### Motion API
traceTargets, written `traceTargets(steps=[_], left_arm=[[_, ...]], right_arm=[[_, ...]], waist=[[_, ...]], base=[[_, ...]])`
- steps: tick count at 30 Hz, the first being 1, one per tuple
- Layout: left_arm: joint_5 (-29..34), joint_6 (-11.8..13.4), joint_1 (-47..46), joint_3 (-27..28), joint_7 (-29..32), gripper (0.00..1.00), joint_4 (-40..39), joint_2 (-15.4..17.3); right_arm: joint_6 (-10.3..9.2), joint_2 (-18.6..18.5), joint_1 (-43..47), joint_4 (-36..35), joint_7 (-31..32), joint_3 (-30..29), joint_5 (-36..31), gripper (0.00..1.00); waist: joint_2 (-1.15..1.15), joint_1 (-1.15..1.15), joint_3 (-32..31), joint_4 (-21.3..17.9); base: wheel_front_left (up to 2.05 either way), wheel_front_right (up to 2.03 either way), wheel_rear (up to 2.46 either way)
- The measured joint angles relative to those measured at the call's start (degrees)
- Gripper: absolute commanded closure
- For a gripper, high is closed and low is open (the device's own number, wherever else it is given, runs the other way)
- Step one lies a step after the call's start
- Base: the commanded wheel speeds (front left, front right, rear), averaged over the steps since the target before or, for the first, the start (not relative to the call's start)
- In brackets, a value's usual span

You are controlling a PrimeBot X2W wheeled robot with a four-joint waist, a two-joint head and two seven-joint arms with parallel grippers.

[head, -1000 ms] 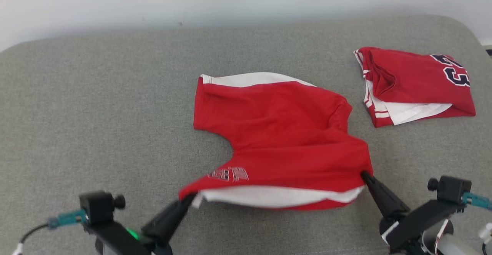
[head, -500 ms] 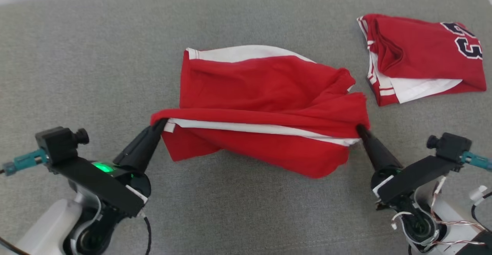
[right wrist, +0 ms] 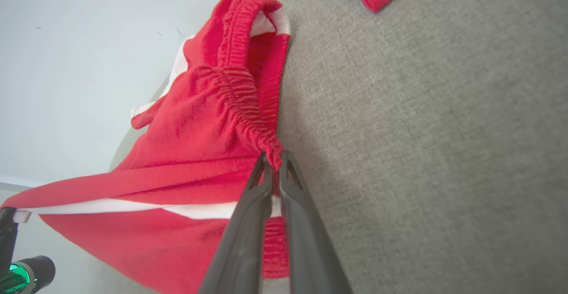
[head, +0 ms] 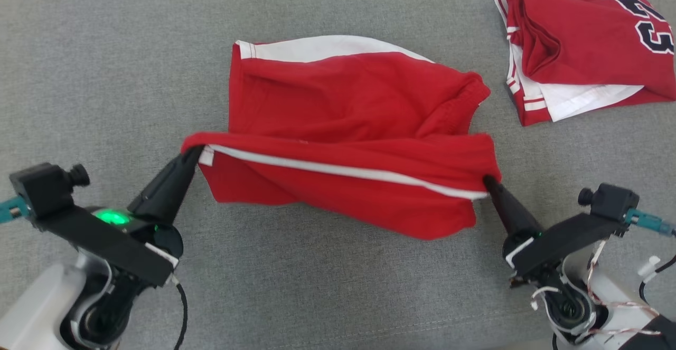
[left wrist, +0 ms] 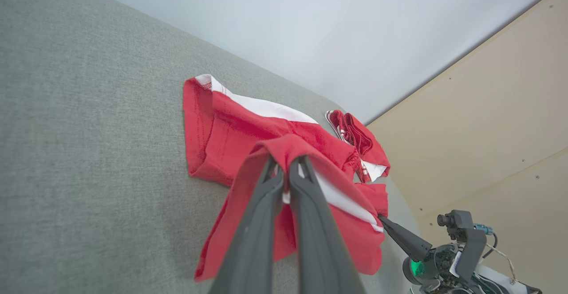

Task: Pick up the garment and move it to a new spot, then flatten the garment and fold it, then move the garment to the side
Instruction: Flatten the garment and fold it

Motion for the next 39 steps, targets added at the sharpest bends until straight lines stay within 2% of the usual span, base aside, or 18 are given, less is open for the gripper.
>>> traceTargets(steps=[10,14,18,26,32,35,39], left_arm=[[-2.7,-0.43,-8.29,2.04,1.45,1.0,0.67,0.11],[-3.71,-0.46,-10.85,2.57,3.26,1.0,1.86,0.85],[-7.73,-0.47,-11.89,4.35,4.58,1.0,2.71,1.19],[-10.1,-0.46,-14.27,4.15,7.39,1.0,5.99,1.0],[-7.53,-0.45,-12.15,0.0,8.84,1.0,6.31,2.57],[-4.17,-0.46,-7.49,-2.93,8.84,1.0,5.36,4.45],[-3.08,-0.45,0.02,-6.23,8.82,1.0,3.45,4.9]], right_arm=[[1.11,1.23,-3.67,-3.02,-0.51,-3.01,2.64,1.0],[2.1,1.49,-4.38,-3.89,-0.49,-3.18,3.28,1.0],[3.47,2.0,-4.35,-6.08,-0.44,-3.7,5.55,1.0],[3.83,3.12,-6.37,-6.13,-0.75,-5.09,6.33,1.0],[4.22,2.52,-6.23,-4.72,-0.45,-3.27,5.2,1.0],[5.11,0.56,-4.31,-4.7,-0.38,-2.7,4.57,1.0],[5.87,-1.58,0.23,-5.12,0.19,-1.93,4.63,1.0]], waist=[[0.0,0.0,1.88,-0.88],[0.0,-0.01,2.43,-1.37],[0.0,-0.01,2.77,-1.76],[0.0,-0.01,3.89,-2.45],[0.0,-0.01,3.43,-2.42],[0.0,-0.01,2.61,-2.25],[0.0,-0.01,1.19,-1.83]], base=[[0.0,0.0,0.0],[0.0,0.0,0.0],[0.0,0.0,0.0],[0.0,0.0,0.0],[0.0,0.0,0.0],[0.0,0.0,0.0],[0.0,0.0,0.0]])
